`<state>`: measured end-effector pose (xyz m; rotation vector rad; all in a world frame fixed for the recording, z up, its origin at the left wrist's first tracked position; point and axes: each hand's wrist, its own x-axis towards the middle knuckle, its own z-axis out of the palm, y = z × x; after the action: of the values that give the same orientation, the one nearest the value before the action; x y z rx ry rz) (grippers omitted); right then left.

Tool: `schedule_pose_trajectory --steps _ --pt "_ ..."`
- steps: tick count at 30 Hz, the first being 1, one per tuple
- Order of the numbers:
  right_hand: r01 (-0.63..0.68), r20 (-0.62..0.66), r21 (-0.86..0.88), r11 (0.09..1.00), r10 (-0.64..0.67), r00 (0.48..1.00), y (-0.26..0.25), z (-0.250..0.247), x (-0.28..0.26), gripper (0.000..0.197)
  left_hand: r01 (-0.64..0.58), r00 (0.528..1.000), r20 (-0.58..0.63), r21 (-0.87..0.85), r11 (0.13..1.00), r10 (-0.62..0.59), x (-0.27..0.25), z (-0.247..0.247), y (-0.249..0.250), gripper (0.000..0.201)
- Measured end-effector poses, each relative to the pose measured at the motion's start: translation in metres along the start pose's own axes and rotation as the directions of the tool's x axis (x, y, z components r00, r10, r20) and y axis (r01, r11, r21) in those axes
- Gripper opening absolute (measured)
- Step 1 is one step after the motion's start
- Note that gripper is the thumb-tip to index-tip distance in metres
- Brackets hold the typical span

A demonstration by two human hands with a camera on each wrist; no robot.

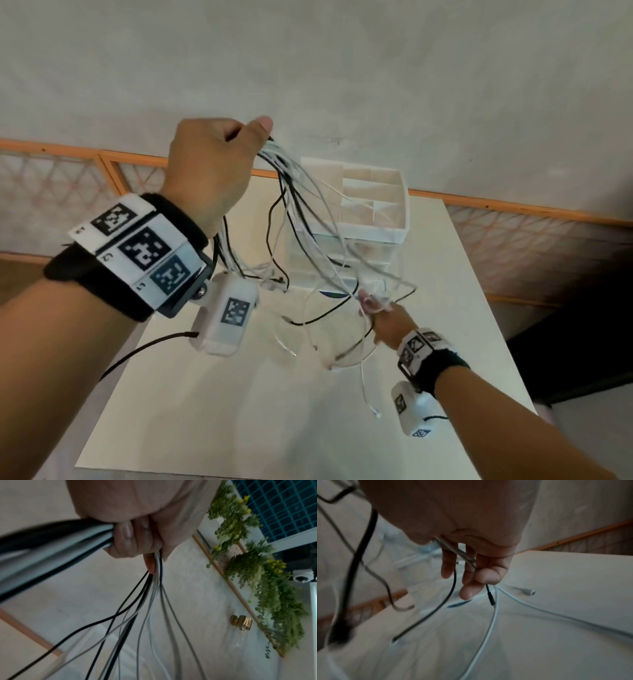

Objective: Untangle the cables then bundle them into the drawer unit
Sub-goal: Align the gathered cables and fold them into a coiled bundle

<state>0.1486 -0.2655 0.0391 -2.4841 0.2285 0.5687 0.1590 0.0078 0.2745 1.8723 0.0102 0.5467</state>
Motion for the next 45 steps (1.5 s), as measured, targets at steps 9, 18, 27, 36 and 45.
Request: schedule_pose_trajectory --steps 9,18,27,36,45 --pt "-0.171 0.162 -0.284 0.943 0.223 0.961 0.068 0.005 -0.018 0.077 0.069 0.992 -0.103 0.015 0.998 -0.067 0.013 0.008 -0.013 0.061" --pt "-0.119 -0.026 -0.235 0.965 0.116 0.993 0.049 -0.038 -0.028 0.063 0.077 0.997 -0.002 -0.072 0.994 -0.078 0.007 0.027 -0.009 0.051" --pt "0.582 -0.390 0.138 0.802 -0.496 0.776 -0.095 -0.070 -0.039 0.012 0.001 0.991 0.133 -0.116 0.993 0.014 -0.023 0.048 -0.005 0.061" --pt "-0.085 -0.203 -0.141 0.986 0.055 0.978 0.004 -0.038 -0.001 0.034 -0.021 1.000 0.004 -0.143 0.990 0.022 -0.003 0.011 0.006 0.060" --pt "-0.217 -0.486 0.125 0.968 0.250 0.837 0.031 -0.072 -0.007 0.030 0.039 0.999 0.039 -0.172 0.984 -0.033 -0.003 0.009 0.005 0.056"
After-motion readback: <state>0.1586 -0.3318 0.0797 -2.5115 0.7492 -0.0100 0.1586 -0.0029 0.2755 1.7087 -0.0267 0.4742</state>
